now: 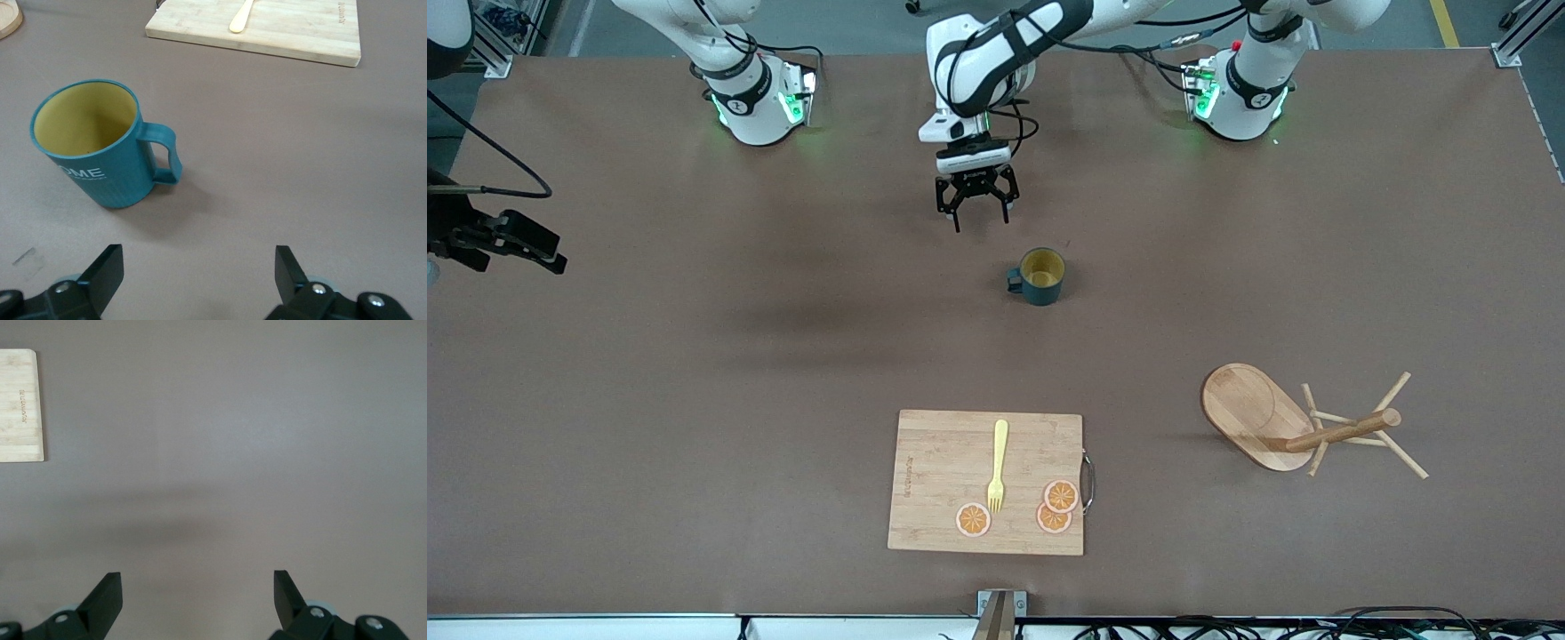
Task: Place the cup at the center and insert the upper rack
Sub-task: 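Lower the left gripper down around the mug handle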
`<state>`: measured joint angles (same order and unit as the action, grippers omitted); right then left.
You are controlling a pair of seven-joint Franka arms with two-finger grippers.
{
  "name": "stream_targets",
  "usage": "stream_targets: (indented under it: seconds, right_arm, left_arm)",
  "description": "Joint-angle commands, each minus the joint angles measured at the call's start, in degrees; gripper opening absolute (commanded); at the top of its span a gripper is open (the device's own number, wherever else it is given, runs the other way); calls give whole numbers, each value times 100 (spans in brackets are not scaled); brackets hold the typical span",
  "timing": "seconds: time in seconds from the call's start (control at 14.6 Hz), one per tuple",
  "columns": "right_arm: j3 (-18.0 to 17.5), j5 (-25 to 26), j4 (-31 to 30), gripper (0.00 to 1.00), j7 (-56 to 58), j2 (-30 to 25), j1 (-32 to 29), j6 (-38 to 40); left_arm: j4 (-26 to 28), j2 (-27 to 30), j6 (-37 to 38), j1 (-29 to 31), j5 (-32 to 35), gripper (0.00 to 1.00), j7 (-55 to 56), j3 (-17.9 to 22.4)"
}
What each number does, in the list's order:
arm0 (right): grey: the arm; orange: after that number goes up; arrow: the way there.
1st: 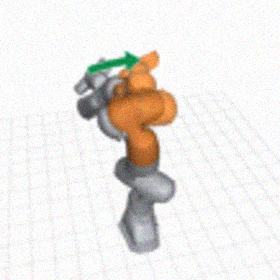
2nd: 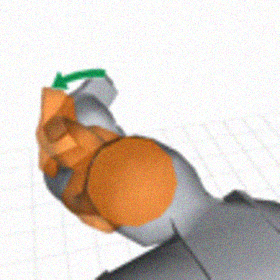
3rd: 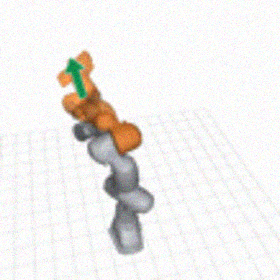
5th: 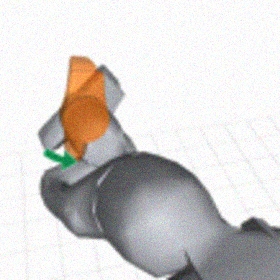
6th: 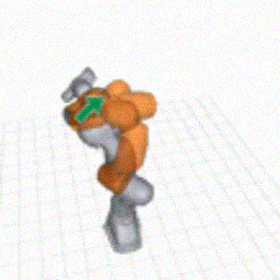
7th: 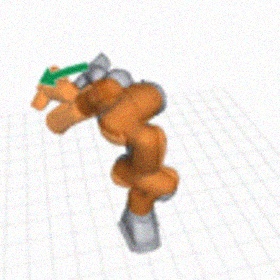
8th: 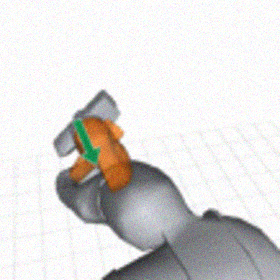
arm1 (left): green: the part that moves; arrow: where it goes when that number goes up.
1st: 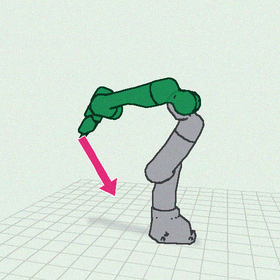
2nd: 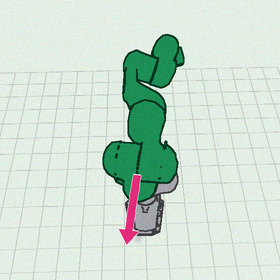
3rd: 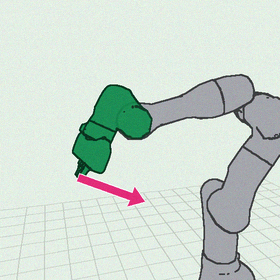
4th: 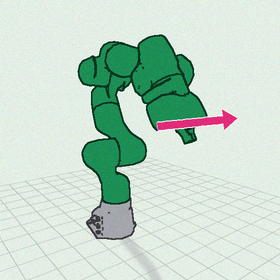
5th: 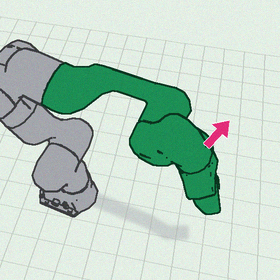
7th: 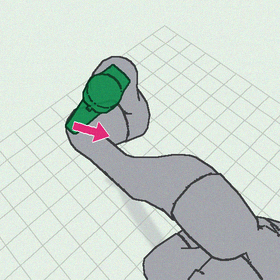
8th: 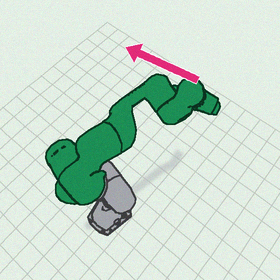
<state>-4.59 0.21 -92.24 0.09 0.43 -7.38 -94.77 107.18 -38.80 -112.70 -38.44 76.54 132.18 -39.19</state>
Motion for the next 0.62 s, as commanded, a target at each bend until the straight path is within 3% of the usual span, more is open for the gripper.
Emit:
stream_targets:
  seconds: [0.0,0.07,0.27,0.55]
  right_arm:
    - [-33,49,-119,100,17,-123,-27,-68]
    - [10,67,-119,100,17,-123,121,-59]
    - [1018,6,-119,100,9,-123,964,-59]
    - [1092,5,-119,100,70,-123,993,-50]
  left_arm:
    - [-136,-144,326,-198,228,100,45,113]
    - [-128,-206,510,-390,377,100,45,261]
    - [-119,-259,784,-944,414,100,281,736]
    - [-75,-286,793,-1331,519,100,606,1026]
